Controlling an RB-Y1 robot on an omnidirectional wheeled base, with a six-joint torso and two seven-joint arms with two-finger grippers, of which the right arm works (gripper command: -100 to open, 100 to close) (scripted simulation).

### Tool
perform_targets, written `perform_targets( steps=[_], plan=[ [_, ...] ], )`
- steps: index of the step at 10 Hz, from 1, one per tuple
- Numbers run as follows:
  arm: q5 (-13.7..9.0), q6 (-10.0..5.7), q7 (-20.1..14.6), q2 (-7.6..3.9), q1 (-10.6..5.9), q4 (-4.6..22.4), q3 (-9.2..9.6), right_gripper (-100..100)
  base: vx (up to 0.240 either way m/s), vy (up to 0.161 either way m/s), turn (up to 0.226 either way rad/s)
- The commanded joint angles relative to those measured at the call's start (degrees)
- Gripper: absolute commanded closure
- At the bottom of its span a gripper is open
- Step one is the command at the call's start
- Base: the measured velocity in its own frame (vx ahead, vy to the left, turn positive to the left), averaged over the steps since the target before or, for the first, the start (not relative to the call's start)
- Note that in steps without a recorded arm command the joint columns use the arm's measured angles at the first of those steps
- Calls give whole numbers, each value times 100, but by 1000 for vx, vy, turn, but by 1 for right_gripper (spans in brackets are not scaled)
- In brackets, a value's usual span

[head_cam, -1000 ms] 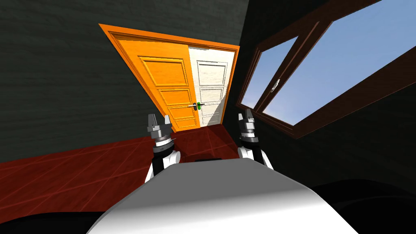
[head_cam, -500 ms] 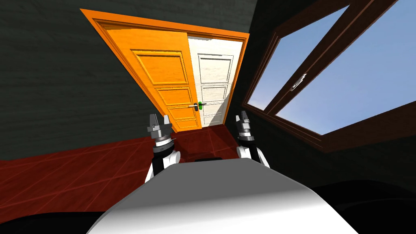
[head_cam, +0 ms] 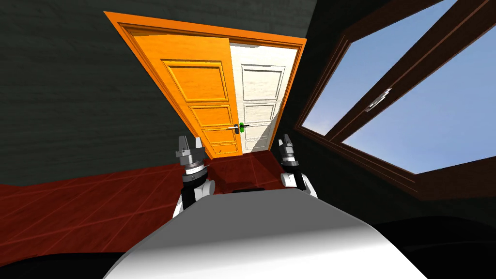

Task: Pull the door open

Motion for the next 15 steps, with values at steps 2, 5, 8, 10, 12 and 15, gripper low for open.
perform_targets(
  steps=[2, 5, 8, 10, 12, 15],
  plan=[
    [-42, 44, -59, -69, -173, 344, -42, -100, 131, 57, 54],
    [-83, 77, -114, -134, -349, 701, -84, -100, 102, 47, 53],
    [-127, 113, -171, -196, -535, 1079, -127, -100, 100, 46, 56],
    [-171, 148, -230, -258, -725, 1463, -172, -100, 142, 76, 85],
    [-201, 173, -270, -298, -853, 1723, -202, -100, 126, 57, 62],
    [-246, 209, -329, -356, -1046, 2114, -247, -100, 107, 47, 61]
  ],
)
